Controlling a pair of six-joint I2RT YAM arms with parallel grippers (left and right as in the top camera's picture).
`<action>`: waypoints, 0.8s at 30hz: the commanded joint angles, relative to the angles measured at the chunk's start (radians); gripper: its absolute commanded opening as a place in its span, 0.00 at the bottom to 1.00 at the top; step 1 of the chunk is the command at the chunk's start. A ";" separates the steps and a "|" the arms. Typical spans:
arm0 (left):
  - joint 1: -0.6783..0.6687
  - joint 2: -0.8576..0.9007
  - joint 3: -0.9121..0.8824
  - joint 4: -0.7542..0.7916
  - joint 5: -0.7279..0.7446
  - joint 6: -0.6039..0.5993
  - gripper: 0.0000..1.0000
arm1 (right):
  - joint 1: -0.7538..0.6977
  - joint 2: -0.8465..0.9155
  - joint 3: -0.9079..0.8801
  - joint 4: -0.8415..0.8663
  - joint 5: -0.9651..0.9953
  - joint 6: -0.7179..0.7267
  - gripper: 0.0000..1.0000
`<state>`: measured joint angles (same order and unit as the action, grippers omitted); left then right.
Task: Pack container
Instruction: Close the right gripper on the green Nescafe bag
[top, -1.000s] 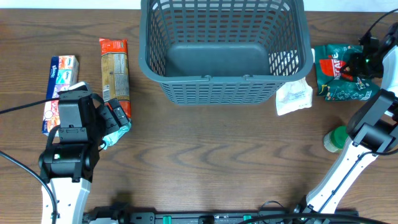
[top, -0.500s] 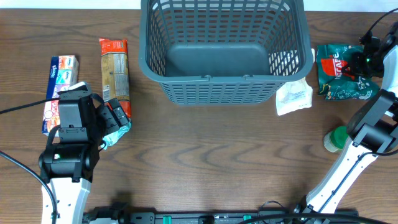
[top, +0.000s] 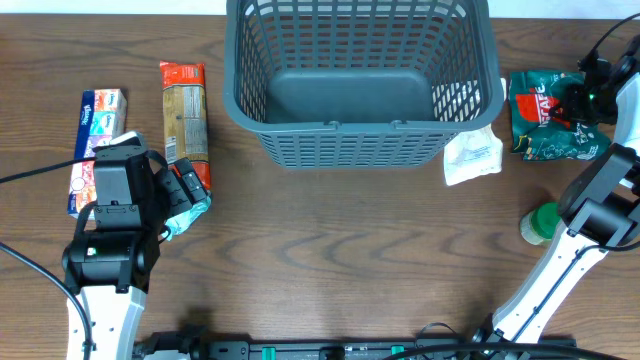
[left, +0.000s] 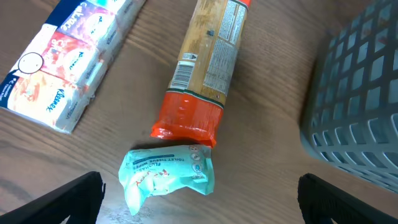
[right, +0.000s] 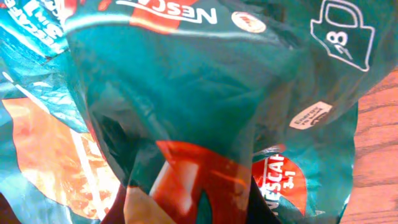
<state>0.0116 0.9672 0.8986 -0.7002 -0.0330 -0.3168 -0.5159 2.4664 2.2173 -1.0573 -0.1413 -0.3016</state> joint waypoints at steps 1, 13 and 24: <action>0.005 0.005 0.022 -0.003 -0.003 0.006 0.99 | 0.013 0.023 -0.054 -0.014 0.002 0.017 0.01; 0.005 0.005 0.022 -0.003 -0.004 0.006 0.98 | 0.013 -0.105 -0.054 0.002 0.003 0.017 0.01; 0.005 0.005 0.022 -0.003 -0.004 0.006 0.99 | 0.013 -0.226 -0.054 0.002 0.003 0.017 0.01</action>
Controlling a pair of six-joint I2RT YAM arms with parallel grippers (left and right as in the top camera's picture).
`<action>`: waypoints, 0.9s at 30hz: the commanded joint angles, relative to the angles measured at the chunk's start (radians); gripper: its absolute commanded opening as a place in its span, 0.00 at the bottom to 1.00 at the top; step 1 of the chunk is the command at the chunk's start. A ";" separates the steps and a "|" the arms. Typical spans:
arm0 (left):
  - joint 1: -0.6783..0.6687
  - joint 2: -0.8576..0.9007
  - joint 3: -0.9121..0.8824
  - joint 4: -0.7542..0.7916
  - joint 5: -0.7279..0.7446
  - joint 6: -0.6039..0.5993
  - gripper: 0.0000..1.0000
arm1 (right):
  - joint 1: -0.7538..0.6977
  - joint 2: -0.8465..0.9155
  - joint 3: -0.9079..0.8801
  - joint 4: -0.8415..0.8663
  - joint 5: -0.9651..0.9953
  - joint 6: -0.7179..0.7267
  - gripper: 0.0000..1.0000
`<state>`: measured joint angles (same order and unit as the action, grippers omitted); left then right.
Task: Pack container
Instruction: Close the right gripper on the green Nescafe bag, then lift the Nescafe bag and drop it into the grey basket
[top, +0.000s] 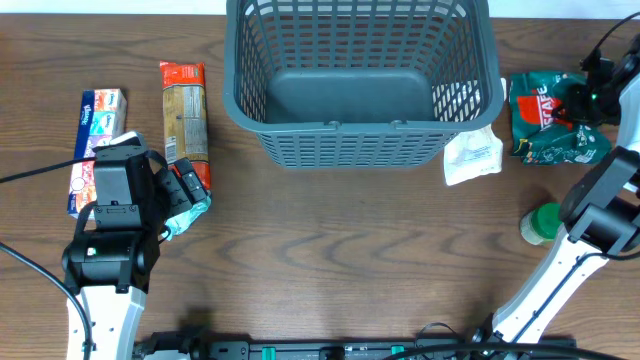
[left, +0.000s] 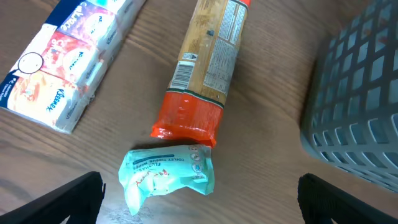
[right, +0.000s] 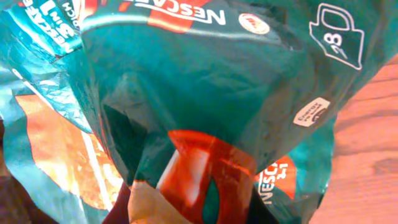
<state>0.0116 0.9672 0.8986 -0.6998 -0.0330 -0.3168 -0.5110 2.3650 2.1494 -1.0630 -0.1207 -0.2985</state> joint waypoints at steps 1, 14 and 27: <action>0.005 0.005 0.022 -0.004 -0.004 0.006 0.99 | 0.008 -0.137 0.014 0.007 -0.018 0.014 0.01; 0.005 0.005 0.022 -0.021 -0.003 0.006 0.99 | 0.008 -0.312 0.014 0.032 0.000 0.061 0.01; 0.005 0.005 0.022 -0.022 -0.004 0.006 0.99 | 0.098 -0.667 0.014 0.197 -0.021 0.056 0.01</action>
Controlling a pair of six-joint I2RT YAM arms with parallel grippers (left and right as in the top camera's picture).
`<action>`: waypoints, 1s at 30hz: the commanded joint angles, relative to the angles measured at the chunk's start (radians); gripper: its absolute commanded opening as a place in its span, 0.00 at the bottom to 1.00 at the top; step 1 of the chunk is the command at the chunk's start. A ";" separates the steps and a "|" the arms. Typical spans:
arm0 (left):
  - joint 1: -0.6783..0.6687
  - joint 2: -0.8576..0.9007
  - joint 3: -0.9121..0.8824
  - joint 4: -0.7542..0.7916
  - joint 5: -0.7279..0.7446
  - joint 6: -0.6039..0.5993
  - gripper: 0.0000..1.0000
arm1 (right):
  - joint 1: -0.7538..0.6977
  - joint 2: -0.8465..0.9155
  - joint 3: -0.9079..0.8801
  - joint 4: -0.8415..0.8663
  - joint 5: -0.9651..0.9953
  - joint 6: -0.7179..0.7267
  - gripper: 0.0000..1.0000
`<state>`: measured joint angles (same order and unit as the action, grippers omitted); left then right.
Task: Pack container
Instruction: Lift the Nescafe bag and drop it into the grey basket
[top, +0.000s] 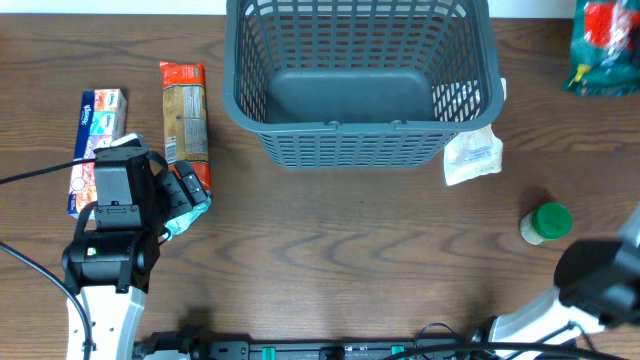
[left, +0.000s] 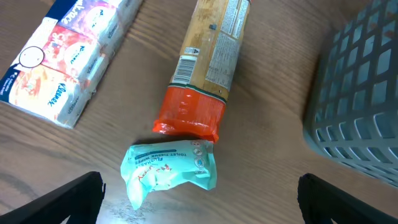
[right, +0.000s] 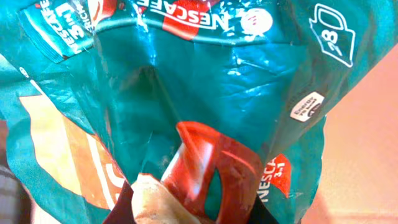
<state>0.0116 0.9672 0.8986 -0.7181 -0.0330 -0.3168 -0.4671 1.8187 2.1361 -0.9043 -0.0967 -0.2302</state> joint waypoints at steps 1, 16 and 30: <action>0.005 0.005 0.022 -0.003 -0.004 0.006 0.99 | 0.069 -0.137 0.028 0.046 -0.055 -0.024 0.01; 0.005 0.005 0.022 -0.003 -0.003 0.006 0.98 | 0.483 -0.197 0.027 0.042 -0.416 -0.433 0.01; 0.005 0.005 0.022 -0.004 -0.003 0.006 0.98 | 0.657 0.058 0.027 -0.068 -0.460 -0.493 0.01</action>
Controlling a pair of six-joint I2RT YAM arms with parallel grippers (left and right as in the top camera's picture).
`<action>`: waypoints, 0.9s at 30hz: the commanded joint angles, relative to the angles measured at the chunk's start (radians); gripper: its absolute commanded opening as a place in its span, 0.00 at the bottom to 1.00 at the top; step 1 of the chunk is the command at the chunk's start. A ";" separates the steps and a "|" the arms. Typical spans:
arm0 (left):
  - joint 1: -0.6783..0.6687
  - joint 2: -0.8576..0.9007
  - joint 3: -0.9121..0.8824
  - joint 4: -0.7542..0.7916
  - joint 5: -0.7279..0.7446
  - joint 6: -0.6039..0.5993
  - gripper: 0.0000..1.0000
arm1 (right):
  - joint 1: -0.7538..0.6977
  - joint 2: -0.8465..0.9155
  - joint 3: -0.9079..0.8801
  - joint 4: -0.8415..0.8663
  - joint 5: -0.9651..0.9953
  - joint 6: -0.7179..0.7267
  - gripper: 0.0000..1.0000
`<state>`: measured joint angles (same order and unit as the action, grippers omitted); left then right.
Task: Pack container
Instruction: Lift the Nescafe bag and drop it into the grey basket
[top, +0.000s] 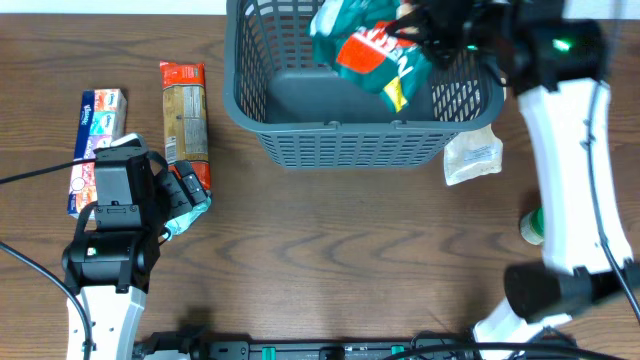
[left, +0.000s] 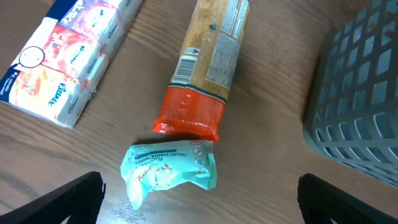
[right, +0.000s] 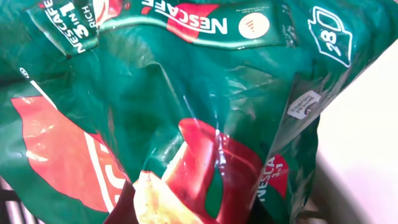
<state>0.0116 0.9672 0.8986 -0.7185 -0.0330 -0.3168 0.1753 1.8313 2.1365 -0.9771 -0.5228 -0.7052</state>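
Note:
The green and red Nescafe bag (top: 372, 45) hangs over the grey basket (top: 300, 140), held up by my right gripper (top: 425, 28), which is shut on it. The bag (right: 174, 112) fills the right wrist view and hides the fingers. My left gripper (left: 199, 205) stands open low over the table at the left, with a small mint-green tissue pack (left: 169, 172) lying just ahead of its gap. Beyond it lie an orange-ended noodle packet (left: 205, 68) and a multipack of tissues (left: 62, 62).
A crumpled white packet (top: 472, 155) lies by the basket's right front corner. A green-capped jar (top: 535, 225) stands at the right. The basket wall (left: 360, 93) rises to the right of the left gripper.
My right arm has carried the Nescafe bag from the far right edge of the overhead view to over the basket's right half. The left arm and its items have not moved.
My right gripper was down on the Nescafe bag on the table right of the basket at first and shortly after. Then the bag was lifted near the top right corner. Now it hangs over the basket. The left gripper stayed open over the tissue pack throughout.

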 joint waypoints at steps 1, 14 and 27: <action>0.005 0.005 0.022 -0.004 -0.003 0.006 0.98 | 0.017 0.068 0.027 -0.003 -0.035 -0.018 0.01; 0.005 0.005 0.022 -0.004 -0.003 0.006 0.98 | 0.029 0.312 0.027 -0.159 0.050 -0.018 0.01; 0.005 0.005 0.022 -0.004 -0.003 0.006 0.98 | 0.028 0.377 0.027 -0.280 0.123 -0.007 0.58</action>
<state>0.0116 0.9688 0.8986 -0.7216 -0.0330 -0.3168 0.1913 2.2341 2.1429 -1.2499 -0.3748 -0.7113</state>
